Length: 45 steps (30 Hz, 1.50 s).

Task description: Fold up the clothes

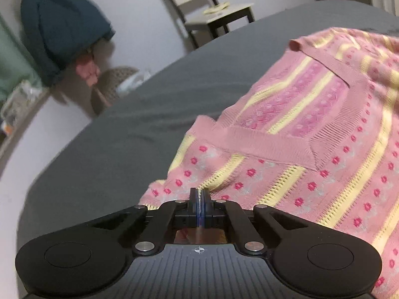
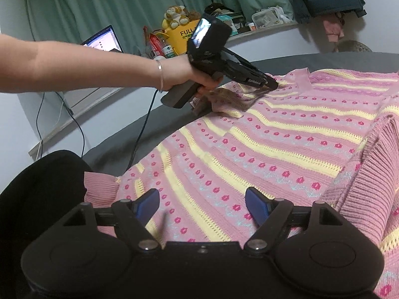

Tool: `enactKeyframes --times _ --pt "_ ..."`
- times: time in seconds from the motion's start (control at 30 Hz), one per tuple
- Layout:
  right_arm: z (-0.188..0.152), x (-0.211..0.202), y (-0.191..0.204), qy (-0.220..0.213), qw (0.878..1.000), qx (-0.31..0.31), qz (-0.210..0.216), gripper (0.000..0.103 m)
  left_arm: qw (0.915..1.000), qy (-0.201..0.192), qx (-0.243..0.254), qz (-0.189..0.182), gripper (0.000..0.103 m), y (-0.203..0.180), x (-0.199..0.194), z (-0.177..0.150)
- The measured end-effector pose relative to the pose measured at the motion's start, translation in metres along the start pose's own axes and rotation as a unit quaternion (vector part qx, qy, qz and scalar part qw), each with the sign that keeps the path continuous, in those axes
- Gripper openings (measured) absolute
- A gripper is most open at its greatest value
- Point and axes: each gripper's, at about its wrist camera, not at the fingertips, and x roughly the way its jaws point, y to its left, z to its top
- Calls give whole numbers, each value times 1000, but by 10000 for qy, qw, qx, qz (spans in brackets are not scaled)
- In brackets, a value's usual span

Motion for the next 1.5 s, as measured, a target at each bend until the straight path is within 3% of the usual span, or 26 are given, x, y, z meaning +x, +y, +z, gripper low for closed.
enactKeyframes --times 0.23,0.33,0.43,0.5,0.73,0.77,0.8,0.83,0.9,0.93,1.17,1.2,1.3,1.4,1.47,1.5 --pt "0 0 0 -17 10000 13 30 78 9973 -563 458 -64 0 -29 -46 -16" --pt "0 0 0 -16 10000 11 30 78 9941 -724 755 -291 0 -41 -64 -19" --pt "0 0 -1 -15 10000 19 42 78 9897 -674 1095 -626 0 -62 -81 -26" --pt "0 0 -1 -15 10000 21 48 79 9874 -356 1184 -992 0 -75 -83 -29" --pt "0 0 0 -24 10000 25 67 80 9869 -996 1156 -531 4 -65 -111 -5" --pt "0 1 -1 -24 10000 25 72 80 9863 -1087 1151 -465 8 -64 -115 -2" --pt "0 1 -1 -24 10000 26 76 80 9856 -1176 1144 -399 24 -62 -119 2" --pt "0 1 -1 -25 10000 27 80 80 9877 -1169 977 -353 57 -50 -114 13" --pt "0 0 -2 -29 9999 32 90 80 9910 -1054 736 -362 96 -28 -99 31" --pt "0 0 -2 -29 9999 36 94 81 9924 -947 660 -415 97 -18 -89 38" --pt "0 0 -4 -41 9998 78 156 82 9957 165 202 -885 96 19 -13 59" --pt "0 0 -4 -44 9998 84 165 82 9947 267 237 -961 91 17 -8 55" --pt "1 -1 -3 -47 9998 95 181 83 9894 376 472 -1318 58 4 -2 45" --pt "1 0 -3 -50 9998 101 163 83 9874 62 1058 -1172 29 -22 -21 36" --pt "1 0 -2 -47 9998 98 143 83 9812 -169 1657 -978 25 -45 -36 28" --pt "2 0 -2 -45 9999 95 134 83 9751 -308 2024 -850 15 -58 -44 22"
